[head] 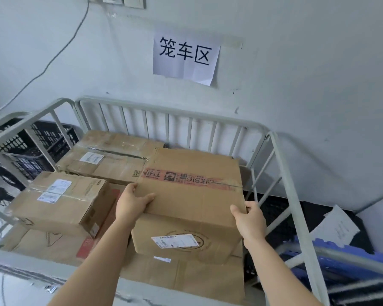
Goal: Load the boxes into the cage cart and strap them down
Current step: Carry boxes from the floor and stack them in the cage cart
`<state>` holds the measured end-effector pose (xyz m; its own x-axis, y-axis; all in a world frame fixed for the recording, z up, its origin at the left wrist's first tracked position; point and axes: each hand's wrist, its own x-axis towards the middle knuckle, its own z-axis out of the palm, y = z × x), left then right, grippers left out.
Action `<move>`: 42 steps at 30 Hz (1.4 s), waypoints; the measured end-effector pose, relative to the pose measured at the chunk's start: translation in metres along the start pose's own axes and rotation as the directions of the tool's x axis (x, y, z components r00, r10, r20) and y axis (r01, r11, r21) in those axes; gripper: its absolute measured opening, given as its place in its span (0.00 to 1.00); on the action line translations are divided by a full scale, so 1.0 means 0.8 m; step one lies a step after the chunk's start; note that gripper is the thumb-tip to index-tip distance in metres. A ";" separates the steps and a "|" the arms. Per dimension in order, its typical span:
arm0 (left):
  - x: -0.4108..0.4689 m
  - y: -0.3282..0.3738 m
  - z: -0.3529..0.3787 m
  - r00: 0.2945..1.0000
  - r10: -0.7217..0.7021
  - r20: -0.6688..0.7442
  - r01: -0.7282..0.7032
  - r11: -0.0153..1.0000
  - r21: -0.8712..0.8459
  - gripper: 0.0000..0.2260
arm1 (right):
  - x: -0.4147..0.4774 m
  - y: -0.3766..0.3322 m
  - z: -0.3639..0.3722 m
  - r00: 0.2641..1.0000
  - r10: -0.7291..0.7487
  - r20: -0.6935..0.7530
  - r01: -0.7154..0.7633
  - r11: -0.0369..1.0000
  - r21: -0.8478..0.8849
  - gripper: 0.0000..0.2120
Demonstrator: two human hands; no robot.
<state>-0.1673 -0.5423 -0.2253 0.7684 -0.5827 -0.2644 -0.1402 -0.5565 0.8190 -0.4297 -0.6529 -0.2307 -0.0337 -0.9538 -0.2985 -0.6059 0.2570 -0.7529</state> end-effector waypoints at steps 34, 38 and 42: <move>0.137 -0.098 0.052 0.825 -0.318 0.468 -0.145 0.681 0.718 0.48 | 0.019 0.064 0.107 0.948 0.264 0.179 -0.139 0.848 -0.511 0.35; 0.128 -0.056 0.069 0.879 -0.032 0.476 -0.402 0.486 0.776 0.46 | 0.009 0.059 0.081 0.958 0.237 0.159 -0.112 0.824 -0.556 0.33; 0.109 0.000 0.099 0.756 0.198 0.623 -0.650 0.337 0.682 0.28 | -0.009 0.060 0.037 0.980 0.183 0.074 -0.112 0.822 -0.558 0.32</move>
<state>-0.1495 -0.6403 -0.2887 0.1643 -0.9203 -0.3549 -0.9720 -0.2123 0.1003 -0.4354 -0.6291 -0.2820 -0.0854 -0.8766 -0.4736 -0.9381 0.2309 -0.2583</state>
